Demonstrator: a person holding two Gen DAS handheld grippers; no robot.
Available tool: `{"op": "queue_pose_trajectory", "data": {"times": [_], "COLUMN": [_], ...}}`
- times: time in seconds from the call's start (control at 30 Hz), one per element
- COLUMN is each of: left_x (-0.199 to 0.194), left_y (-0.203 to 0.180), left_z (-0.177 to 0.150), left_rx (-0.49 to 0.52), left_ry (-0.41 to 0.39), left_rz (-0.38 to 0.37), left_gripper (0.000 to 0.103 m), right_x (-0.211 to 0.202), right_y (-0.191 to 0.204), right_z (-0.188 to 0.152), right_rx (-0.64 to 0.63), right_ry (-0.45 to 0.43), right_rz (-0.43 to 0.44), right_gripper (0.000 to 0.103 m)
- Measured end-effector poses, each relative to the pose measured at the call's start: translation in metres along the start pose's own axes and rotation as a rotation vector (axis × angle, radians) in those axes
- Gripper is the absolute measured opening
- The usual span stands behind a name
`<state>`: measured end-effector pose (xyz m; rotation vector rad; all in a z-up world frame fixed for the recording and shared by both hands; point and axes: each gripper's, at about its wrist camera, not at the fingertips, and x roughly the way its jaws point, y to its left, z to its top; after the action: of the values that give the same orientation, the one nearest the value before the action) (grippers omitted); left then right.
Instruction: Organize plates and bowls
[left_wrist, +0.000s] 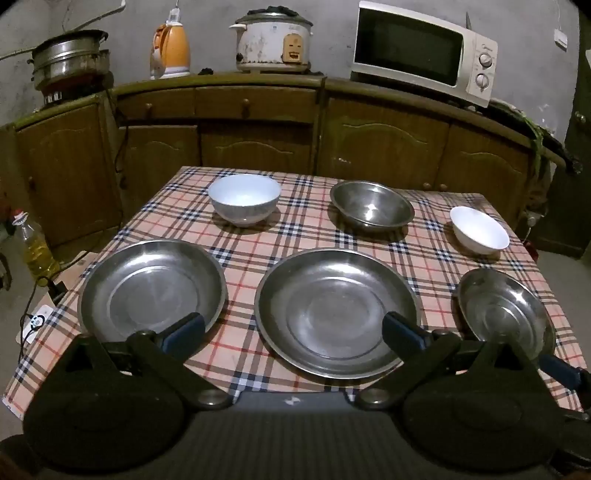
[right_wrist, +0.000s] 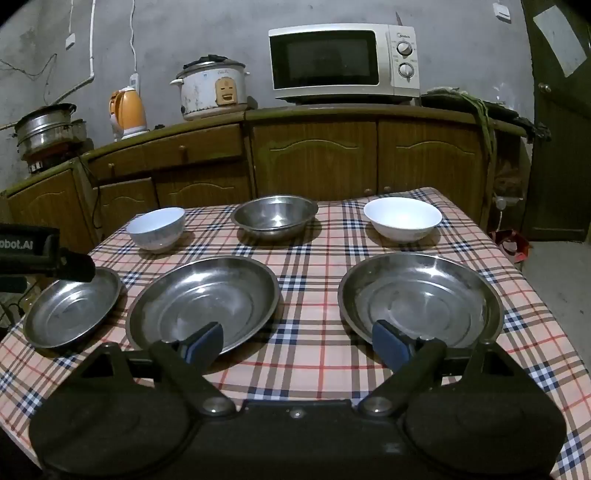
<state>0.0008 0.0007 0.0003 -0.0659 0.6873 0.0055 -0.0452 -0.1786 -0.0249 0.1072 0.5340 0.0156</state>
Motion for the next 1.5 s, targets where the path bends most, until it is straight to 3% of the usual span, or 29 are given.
{"op": "queue_pose_trajectory", "data": {"times": [0.3,1.5], "left_x": [0.017,0.036], "left_y": [0.016,0.019], "left_z": [0.000,-0.011], "left_rx": [0.014,0.043], "left_ry": [0.031,0.061], "left_rz": [0.006,0.044], "left_gripper": [0.103,0.103], "right_x": [0.004,0.014], "right_y": [-0.003,-0.009], "right_z": [0.000,-0.004], "right_rx": [0.002,0.014], "right_ry": [-0.001,0.007], "right_rz": [-0.008,-0.026], "right_gripper": [0.102,0.102]}}
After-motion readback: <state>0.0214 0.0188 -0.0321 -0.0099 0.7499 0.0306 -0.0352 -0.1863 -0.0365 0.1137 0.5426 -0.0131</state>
